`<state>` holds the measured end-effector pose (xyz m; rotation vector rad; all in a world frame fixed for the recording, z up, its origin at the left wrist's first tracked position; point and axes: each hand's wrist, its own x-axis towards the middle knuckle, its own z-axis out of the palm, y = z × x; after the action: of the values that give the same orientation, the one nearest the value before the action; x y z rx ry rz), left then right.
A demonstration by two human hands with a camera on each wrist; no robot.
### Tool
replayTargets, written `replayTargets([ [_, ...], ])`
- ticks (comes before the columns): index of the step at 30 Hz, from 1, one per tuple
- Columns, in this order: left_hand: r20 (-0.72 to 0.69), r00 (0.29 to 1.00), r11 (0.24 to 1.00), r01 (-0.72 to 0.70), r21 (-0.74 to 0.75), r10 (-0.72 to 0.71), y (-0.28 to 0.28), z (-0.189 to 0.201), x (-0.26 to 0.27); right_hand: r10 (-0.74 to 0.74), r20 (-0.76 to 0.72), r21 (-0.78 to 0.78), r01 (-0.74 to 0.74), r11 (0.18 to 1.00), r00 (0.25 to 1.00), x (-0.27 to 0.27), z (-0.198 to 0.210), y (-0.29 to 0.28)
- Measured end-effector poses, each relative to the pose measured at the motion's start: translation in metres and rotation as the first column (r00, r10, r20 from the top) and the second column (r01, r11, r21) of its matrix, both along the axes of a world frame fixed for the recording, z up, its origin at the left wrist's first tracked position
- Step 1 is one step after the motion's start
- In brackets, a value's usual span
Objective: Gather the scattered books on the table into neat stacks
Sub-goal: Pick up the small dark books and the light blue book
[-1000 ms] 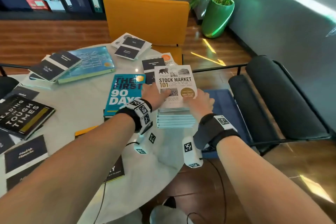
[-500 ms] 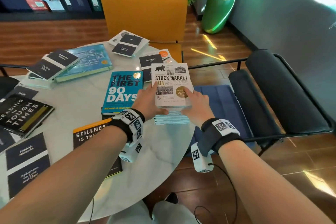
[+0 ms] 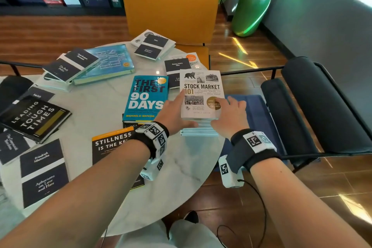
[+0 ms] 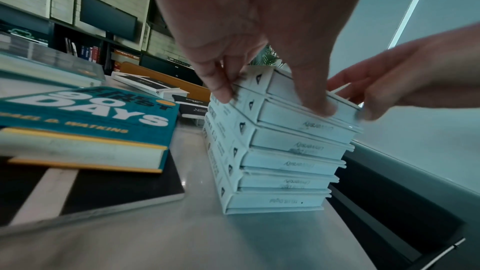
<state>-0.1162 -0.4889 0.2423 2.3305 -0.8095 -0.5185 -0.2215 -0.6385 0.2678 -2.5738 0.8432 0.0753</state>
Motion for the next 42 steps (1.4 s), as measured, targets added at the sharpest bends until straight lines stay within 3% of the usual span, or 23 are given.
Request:
replayTargets([
  [2,-0.029,1.000,0.997,-0.013,-0.075,0.011,0.012,-0.004,0.000,-0.016,0.013,-0.144,0.018,0.989,1.000,0.012,0.011,0.014],
  [4,-0.023,0.997,0.994,-0.081,-0.078,0.079,0.030,-0.011,0.007,-0.002,0.092,-0.176,0.018,0.984,0.996,0.029,0.022,0.031],
  [8,-0.043,0.956,0.937,-0.293,-0.190,0.290,0.075,-0.020,0.054,0.126,0.149,-0.065,-0.117,0.991,0.981,0.078,0.042,0.068],
  [12,0.057,0.894,0.881,-0.425,-0.205,0.444,0.127,0.002,0.122,0.254,0.144,0.023,-0.259,0.965,0.956,0.149,0.043,0.107],
  [16,0.168,0.847,0.863,-0.500,-0.074,0.505,0.183,0.012,0.202,0.323,0.096,0.092,-0.332,0.939,0.941,0.224,0.032,0.146],
  [21,0.293,0.848,0.870,-0.485,0.094,0.441,0.243,0.007,0.287,0.321,0.007,0.204,-0.315,0.927,0.947,0.307,0.003,0.189],
  [23,0.309,0.835,0.837,-0.520,0.173,0.455,0.260,-0.005,0.318,0.359,-0.033,0.199,-0.346,0.917,0.933,0.337,-0.008,0.204],
  [28,0.228,0.843,0.788,-0.537,0.300,0.488,0.283,-0.032,0.370,0.392,-0.150,0.186,-0.363,0.913,0.908,0.397,-0.038,0.232],
  [35,0.157,0.864,0.796,-0.501,0.338,0.478,0.290,-0.047,0.393,0.246,-0.181,0.137,-0.223,0.965,0.952,0.436,-0.070,0.273],
  [39,-0.018,0.845,0.825,-0.517,0.229,0.534,0.297,-0.047,0.383,0.187,-0.093,0.186,-0.167,0.968,0.978,0.434,-0.076,0.290],
  [42,-0.121,0.775,0.782,-0.599,0.175,0.621,0.313,-0.047,0.364,0.220,-0.054,0.272,-0.197,0.942,0.974,0.427,-0.078,0.307],
])
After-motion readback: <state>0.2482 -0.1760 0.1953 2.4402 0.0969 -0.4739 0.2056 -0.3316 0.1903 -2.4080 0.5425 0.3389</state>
